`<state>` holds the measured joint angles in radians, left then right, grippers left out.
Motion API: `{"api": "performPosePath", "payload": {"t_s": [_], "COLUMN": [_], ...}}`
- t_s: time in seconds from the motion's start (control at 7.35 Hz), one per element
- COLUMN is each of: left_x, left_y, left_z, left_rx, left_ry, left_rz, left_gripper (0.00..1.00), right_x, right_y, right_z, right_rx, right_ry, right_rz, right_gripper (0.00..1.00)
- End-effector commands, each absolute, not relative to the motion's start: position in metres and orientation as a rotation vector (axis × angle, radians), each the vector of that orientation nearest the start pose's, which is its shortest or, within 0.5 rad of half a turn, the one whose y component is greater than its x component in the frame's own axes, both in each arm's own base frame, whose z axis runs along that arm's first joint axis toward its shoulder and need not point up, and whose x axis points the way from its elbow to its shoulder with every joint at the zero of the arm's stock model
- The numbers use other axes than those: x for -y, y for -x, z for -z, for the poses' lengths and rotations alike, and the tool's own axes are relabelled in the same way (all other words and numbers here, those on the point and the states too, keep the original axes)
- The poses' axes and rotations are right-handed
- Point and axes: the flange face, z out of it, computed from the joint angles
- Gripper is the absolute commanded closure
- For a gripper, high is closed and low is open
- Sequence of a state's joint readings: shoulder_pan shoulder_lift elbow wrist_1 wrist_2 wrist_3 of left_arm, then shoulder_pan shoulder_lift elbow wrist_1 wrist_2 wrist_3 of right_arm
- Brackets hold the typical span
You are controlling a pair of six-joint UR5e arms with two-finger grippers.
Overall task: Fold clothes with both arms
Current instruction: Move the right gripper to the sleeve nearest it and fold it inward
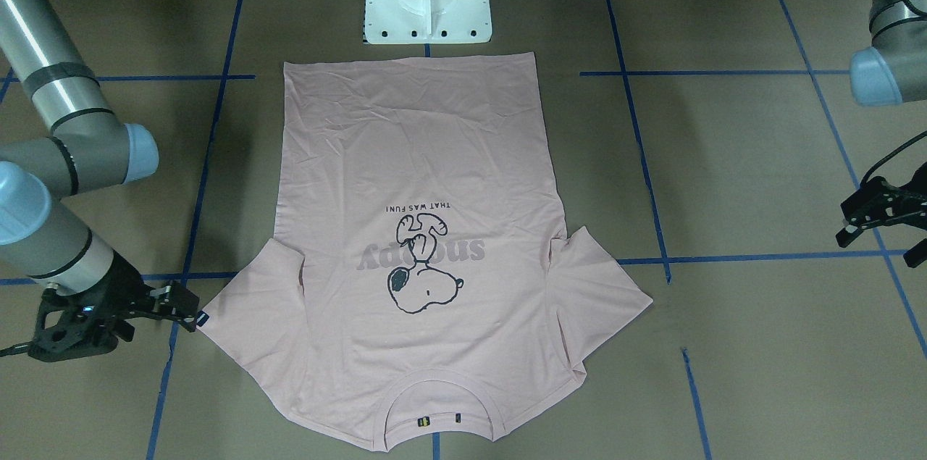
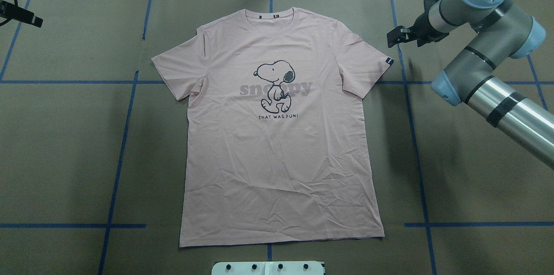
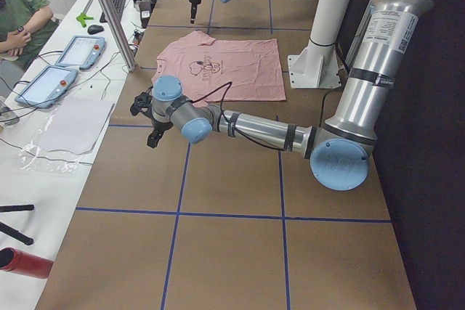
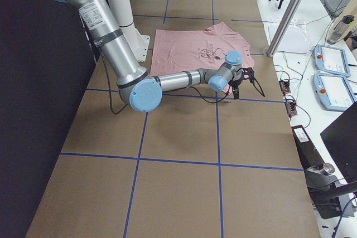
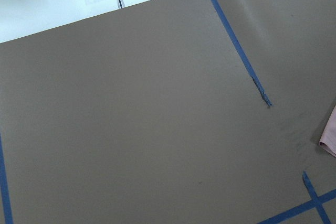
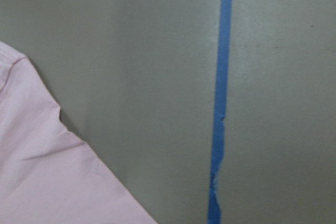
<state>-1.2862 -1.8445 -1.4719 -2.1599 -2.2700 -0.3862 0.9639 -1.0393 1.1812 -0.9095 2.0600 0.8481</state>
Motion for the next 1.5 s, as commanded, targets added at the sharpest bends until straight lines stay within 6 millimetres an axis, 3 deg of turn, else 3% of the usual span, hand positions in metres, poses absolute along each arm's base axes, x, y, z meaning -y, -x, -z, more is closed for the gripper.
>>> {"api": "performPosePath", "payload": {"t_s": [0.0,0.14,0.54,1.09,1.36], "left_x": [0.621,0.621,0.622,0.623,0.623], "left_y": [-0.111,-0.111,-0.112,-0.112,-0.112], "left_z": [-0.486,-0.486,-0.485,-0.486,-0.486], "left_rx": [-0.874,-0.873,-0.874,-0.874,-0.874], "left_ry": [-0.473,-0.471,-0.472,-0.469,-0.467], "left_rz": [-0.172,-0.169,-0.170,-0.169,-0.167], "left_gripper": [0.00,0.00,0.00,0.00,0.00], "right_x": [0.644,0.644,0.644,0.642,0.641], "right_y": [0.378,0.391,0.393,0.394,0.394], "right_z": [-0.467,-0.467,-0.468,-0.463,-0.461], "right_rx": [0.838,0.825,0.823,0.836,0.845], "right_ry": [-0.283,-0.287,-0.285,-0.284,-0.277], "right_rz": [-0.024,-0.019,-0.009,0.000,0.005], "right_gripper": [0.00,0.01,0.13,0.68,0.90]}}
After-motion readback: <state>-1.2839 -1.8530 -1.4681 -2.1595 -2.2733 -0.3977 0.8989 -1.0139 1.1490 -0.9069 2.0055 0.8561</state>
